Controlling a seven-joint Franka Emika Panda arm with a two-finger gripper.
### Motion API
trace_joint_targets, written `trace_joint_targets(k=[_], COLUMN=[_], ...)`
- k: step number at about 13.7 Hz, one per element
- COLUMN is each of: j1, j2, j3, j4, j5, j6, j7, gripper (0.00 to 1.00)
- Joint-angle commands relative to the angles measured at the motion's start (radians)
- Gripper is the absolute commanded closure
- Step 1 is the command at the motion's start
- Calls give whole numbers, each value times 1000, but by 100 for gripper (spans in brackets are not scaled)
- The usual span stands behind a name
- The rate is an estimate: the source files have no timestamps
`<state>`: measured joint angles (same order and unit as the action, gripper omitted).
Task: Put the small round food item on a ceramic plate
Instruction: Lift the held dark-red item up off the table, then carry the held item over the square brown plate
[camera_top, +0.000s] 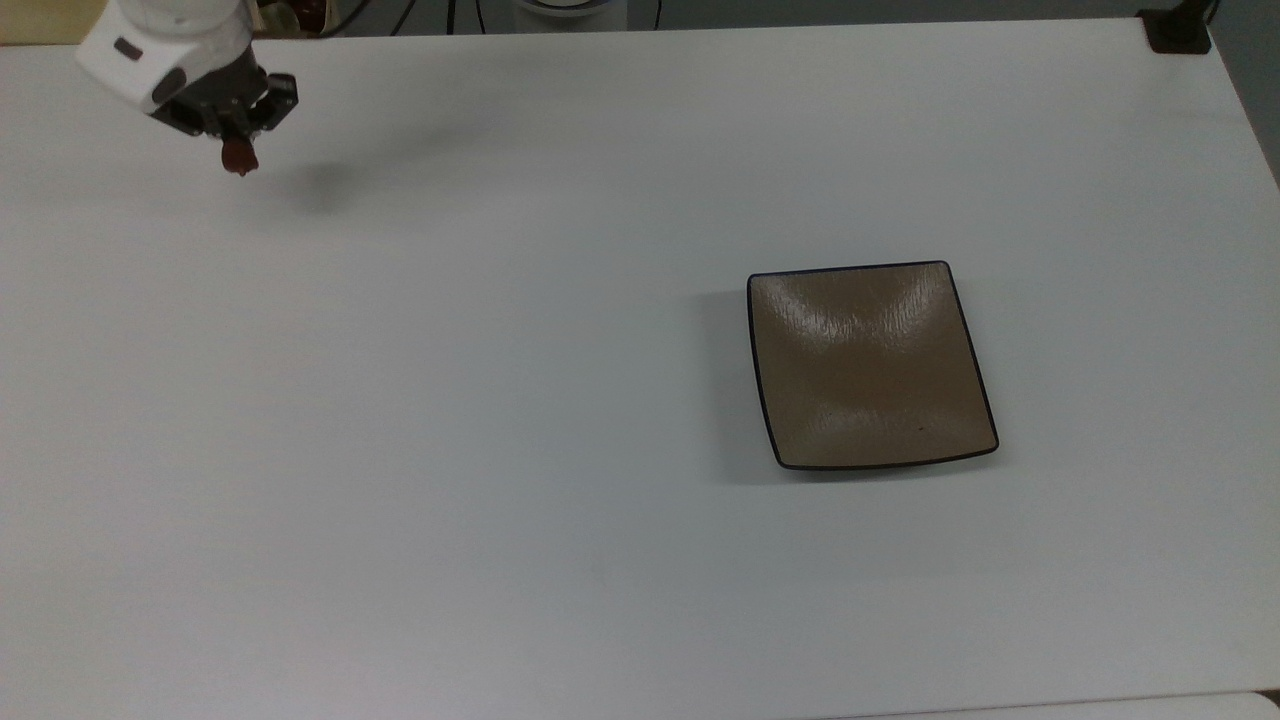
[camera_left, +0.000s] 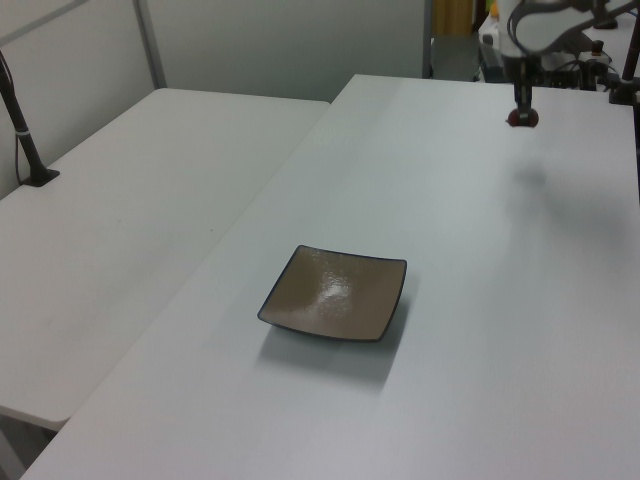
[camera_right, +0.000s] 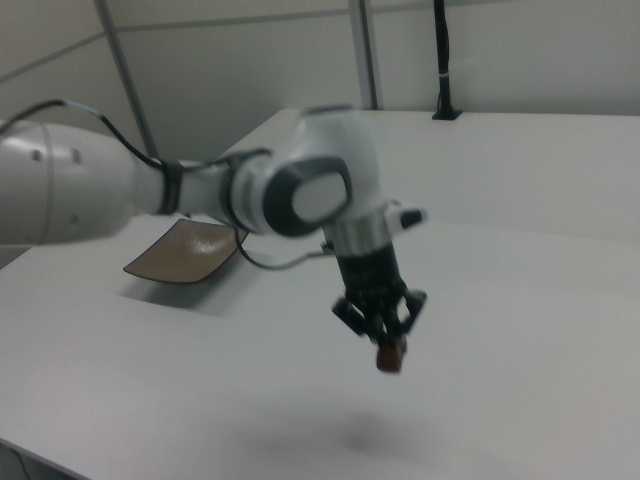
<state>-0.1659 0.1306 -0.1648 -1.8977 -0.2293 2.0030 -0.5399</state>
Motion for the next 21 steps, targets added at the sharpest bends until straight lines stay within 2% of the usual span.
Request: trace_joint_targets(k=[1, 3, 7, 9, 15, 19, 21], j1=[29, 31, 51, 95, 218, 330, 376], j2=[-77, -98, -132, -137, -123, -80, -57], j3=[42, 66, 126, 129, 174, 177, 177], j4=[110, 184, 232, 249, 275, 304, 304], j5=[86, 137, 191, 243, 272, 294, 311], j6=[-179, -280, -343, -345, -329, -313, -251], j7=[2, -5, 3, 21, 199, 323, 386], gripper=[87, 86, 86, 86, 84, 82, 81])
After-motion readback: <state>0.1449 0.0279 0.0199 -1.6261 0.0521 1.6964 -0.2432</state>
